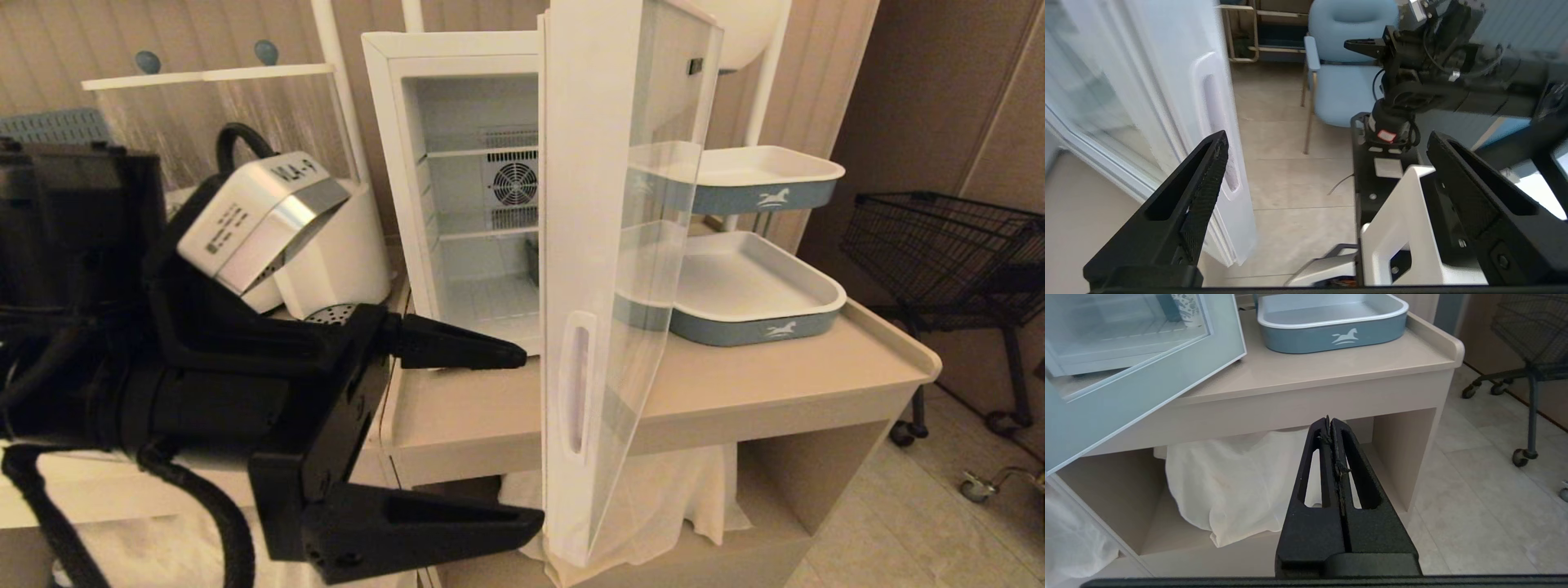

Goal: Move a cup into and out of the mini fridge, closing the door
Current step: Open the freezer door

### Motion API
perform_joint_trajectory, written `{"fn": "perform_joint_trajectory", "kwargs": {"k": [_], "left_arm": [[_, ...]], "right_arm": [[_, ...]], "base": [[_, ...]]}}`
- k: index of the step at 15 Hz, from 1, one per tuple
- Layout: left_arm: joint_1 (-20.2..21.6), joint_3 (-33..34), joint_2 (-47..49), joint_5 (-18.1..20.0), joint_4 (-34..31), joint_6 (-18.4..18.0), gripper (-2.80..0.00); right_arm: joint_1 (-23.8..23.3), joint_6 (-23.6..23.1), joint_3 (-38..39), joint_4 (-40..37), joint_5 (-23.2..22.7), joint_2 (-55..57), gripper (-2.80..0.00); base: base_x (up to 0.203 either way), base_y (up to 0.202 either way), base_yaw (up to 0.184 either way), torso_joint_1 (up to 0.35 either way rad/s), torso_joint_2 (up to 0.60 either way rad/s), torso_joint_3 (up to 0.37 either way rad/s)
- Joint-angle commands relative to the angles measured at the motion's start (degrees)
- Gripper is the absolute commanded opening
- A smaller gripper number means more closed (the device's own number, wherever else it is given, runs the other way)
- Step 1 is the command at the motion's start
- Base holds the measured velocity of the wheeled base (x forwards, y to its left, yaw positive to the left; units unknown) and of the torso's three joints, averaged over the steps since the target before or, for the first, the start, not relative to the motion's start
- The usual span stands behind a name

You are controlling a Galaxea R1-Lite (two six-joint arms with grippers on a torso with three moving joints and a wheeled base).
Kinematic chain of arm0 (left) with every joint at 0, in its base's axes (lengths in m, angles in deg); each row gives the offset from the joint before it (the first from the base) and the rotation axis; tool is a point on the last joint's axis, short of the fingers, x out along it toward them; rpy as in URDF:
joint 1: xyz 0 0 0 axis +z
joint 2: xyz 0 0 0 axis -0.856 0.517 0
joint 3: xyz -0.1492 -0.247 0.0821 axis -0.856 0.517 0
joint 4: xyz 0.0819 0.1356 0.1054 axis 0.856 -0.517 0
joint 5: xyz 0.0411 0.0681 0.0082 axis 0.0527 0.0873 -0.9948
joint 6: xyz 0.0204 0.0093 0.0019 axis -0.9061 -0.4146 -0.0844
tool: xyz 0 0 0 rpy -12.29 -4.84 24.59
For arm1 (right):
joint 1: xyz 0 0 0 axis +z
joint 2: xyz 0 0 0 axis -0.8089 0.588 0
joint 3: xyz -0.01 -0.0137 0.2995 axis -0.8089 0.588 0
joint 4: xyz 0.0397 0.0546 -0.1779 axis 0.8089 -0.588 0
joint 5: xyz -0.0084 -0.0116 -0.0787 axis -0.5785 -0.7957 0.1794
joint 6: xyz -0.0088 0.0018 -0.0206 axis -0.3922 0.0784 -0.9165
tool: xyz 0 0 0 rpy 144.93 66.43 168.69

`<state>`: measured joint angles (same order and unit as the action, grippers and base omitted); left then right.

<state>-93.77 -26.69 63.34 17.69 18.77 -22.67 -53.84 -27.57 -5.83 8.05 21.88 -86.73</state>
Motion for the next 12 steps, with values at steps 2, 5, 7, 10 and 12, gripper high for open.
{"fn": "perform_joint_trajectory", "kwargs": {"k": [2, 5, 7, 10, 12], "left_arm": [[-0.3, -5.0, 8.0, 3.5, 0.1, 1.9, 0.0], [-3.1, -10.9, 13.4, 9.2, 0.1, 5.6, 0.0], [-5.2, -12.3, 14.7, 9.1, 0.1, 5.9, 0.0], [-7.2, -12.4, 15.1, 9.0, 0.1, 5.9, 0.0], [-10.6, -11.2, 14.1, 8.7, 0.1, 5.5, 0.0]], "right_arm": [[0.0, 0.0, 0.0, 0.0, 0.0, 0.1, -2.8], [0.0, 0.0, 0.0, 0.0, 0.0, 0.1, -2.8], [0.0, 0.0, 0.0, 0.0, 0.0, 0.1, -2.8], [0.0, 0.0, 0.0, 0.0, 0.0, 0.1, -2.8], [0.0, 0.0, 0.0, 0.0, 0.0, 0.1, -2.8]], "base": [[0.0, 0.0, 0.0, 0.0, 0.0, 0.0], [0.0, 0.0, 0.0, 0.0, 0.0, 0.0], [0.0, 0.0, 0.0, 0.0, 0.0, 0.0], [0.0, 0.0, 0.0, 0.0, 0.0, 0.0], [0.0, 0.0, 0.0, 0.0, 0.0, 0.0]]}}
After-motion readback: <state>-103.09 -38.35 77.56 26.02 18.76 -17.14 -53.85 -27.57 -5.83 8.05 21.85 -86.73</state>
